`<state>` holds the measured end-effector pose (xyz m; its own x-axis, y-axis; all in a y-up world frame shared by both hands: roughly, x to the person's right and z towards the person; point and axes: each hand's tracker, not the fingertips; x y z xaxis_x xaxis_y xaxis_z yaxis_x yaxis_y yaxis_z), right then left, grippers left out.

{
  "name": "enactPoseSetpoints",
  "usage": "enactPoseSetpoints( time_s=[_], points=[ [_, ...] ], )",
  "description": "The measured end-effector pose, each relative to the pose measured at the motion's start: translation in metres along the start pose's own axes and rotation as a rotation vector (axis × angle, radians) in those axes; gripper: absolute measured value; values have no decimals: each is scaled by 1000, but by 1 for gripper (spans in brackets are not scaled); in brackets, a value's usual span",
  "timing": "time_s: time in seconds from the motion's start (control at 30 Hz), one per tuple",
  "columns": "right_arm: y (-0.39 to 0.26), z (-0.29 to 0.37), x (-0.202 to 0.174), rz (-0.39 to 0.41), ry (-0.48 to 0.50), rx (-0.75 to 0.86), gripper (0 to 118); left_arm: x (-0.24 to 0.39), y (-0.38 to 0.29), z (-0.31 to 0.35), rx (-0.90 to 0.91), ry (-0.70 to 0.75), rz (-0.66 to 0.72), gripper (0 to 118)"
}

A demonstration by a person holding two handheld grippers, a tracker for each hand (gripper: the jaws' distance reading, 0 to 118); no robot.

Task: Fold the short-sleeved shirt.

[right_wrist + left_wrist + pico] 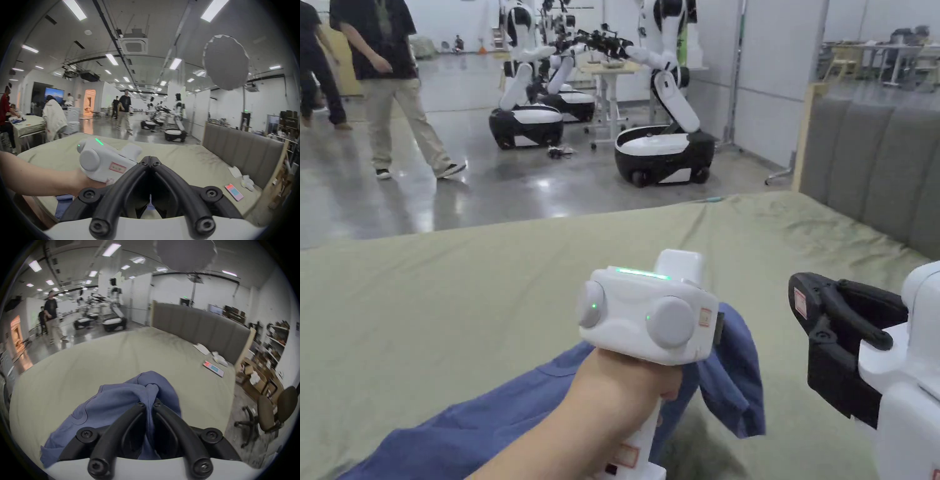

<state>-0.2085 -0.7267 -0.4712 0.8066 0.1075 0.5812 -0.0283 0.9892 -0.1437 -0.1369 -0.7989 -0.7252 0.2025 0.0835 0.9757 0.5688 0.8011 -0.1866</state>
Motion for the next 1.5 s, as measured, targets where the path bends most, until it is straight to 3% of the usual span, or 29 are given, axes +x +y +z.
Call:
enactPoseSetpoints(
  time_s=[0.23, 0.43, 0.47, 0.53, 0.57, 0.7, 0.77, 0.8, 0.83, 0.9, 0.97, 1.03, 1.13, 1.27, 1.43, 1.47, 1.5],
  points=[
    [-35, 6, 48, -34, -108, -81, 1, 64, -37, -95, -162, -51, -29, 1],
    [-47, -3, 52, -60, -113, -118, 1, 54, -70, -103, -176, -50, 18, 4],
    [-46, -6, 50, -64, -107, -121, 1, 48, -69, -91, -141, -27, 39, 25],
    [-44, -9, 45, -65, -89, -121, 1, 29, -67, -63, -74, -55, 45, 101],
    [-41, -11, 41, -65, -80, -116, 1, 13, -67, -39, -24, -70, 52, 117],
    [-32, -20, 22, -68, -21, -91, 1, -54, -78, 85, 132, 99, 103, 116],
    [-29, -26, 8, -59, 13, -84, 1, -97, -101, 156, 279, 214, 195, 115],
    [-28, -26, 0, -51, 28, -80, 1, -114, -110, 184, 274, 246, 211, 113],
    [-27, -28, -8, -40, 46, -75, 1, -132, -122, 215, 254, 293, 208, 103],
    [-26, -31, -23, -27, 82, -63, 1, -153, -152, 269, 282, 410, 202, 1],
    [-26, -32, -38, -26, 114, -52, 1, -166, -190, 316, 315, 565, 250, 0],
    [-27, -36, -51, -20, 138, -46, 1, -173, -221, 353, 288, 510, 285, 0],
    [-29, -39, -69, -6, 163, -58, 1, -181, -255, 380, 222, 571, 321, 0],
    [-34, -43, -83, -4, 185, -79, 1, -205, -279, 371, 177, 580, 467, 0],
    [-41, -46, -91, 0, 194, -100, 1, -245, -284, 306, 67, 507, 496, 0],
    [-44, -47, -90, 3, 195, -104, 1, -254, -288, 287, 27, 519, 531, 14],
    [-46, -46, -90, 4, 193, -106, 1, -258, -291, 274, 4, 530, 555, 43]
  ],
)
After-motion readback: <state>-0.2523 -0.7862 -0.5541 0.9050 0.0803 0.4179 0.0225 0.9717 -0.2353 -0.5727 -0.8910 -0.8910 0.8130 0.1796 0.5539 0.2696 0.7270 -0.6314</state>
